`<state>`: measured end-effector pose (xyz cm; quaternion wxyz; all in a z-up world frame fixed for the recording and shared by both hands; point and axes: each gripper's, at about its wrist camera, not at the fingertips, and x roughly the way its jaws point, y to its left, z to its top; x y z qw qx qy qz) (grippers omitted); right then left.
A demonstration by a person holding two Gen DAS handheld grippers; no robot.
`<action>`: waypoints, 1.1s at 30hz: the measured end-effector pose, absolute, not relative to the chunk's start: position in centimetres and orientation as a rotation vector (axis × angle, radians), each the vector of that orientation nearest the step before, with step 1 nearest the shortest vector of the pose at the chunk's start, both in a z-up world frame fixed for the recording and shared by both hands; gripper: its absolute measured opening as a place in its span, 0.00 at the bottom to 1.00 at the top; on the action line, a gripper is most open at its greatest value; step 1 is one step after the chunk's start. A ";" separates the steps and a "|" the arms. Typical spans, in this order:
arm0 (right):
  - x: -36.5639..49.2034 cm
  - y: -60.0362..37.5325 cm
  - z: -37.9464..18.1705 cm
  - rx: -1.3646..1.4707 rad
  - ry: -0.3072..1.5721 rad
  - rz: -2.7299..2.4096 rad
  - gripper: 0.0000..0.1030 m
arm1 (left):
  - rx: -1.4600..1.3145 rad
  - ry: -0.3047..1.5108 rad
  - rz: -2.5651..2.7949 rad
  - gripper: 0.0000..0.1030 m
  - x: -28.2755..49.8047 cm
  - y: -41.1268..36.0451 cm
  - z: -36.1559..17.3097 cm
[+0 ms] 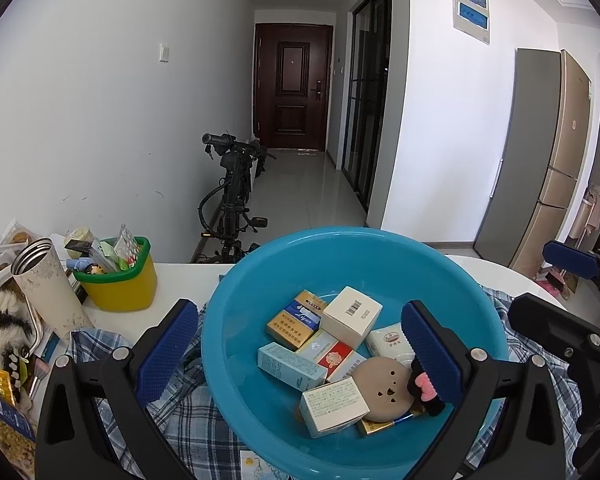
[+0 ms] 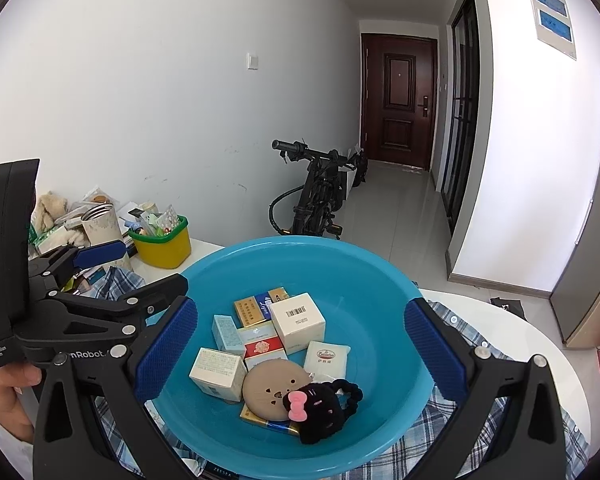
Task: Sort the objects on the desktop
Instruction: 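Withdraw both open tools up and away from the basin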
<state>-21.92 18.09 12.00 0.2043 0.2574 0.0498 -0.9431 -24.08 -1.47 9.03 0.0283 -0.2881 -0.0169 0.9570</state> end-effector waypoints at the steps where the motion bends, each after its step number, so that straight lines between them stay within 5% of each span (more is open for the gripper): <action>1: -21.9 18.1 12.0 0.716 0.139 -2.631 1.00 | -0.899 -0.051 2.951 1.00 -24.2 -1.4 8.9; 33: -19.4 20.7 15.0 0.638 0.074 -2.666 1.00 | -0.786 0.058 3.029 1.00 -20.9 -1.0 11.2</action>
